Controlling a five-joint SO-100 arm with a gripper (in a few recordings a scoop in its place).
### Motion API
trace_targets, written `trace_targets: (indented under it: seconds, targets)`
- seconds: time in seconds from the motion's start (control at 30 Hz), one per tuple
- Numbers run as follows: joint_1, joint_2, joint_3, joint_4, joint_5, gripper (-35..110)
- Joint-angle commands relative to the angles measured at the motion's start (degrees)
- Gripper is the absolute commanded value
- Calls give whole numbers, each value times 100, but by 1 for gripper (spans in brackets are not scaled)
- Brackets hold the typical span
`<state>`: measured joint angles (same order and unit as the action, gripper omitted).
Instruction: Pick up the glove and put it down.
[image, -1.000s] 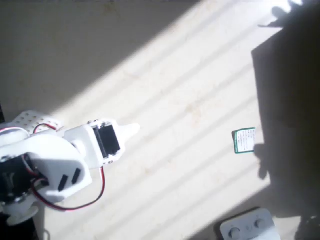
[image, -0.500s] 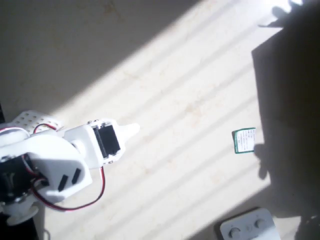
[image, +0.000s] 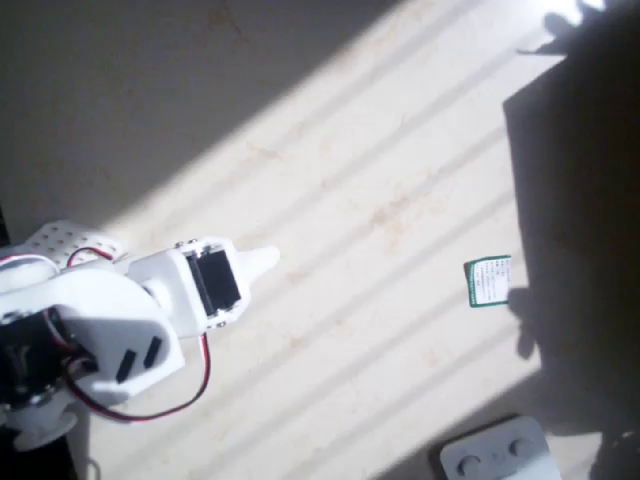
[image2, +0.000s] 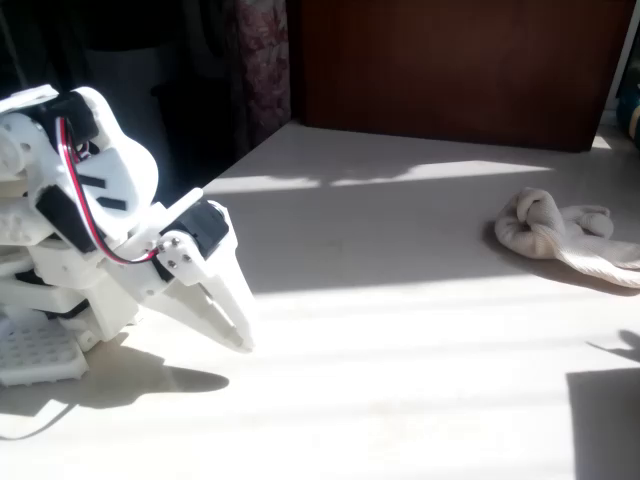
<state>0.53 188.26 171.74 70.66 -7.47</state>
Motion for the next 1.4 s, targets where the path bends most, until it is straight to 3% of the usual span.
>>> trace_targets:
  seconds: [0.0,0.7,1.07,1.37]
  targets:
    - [53,0,-18,-44,-44,1]
    - [9,-237,-1178,-413,18,1]
    - [-18,-3902,-4430,-475,-53,1]
    - [-1187,-7031,-7014,-1310,-53,1]
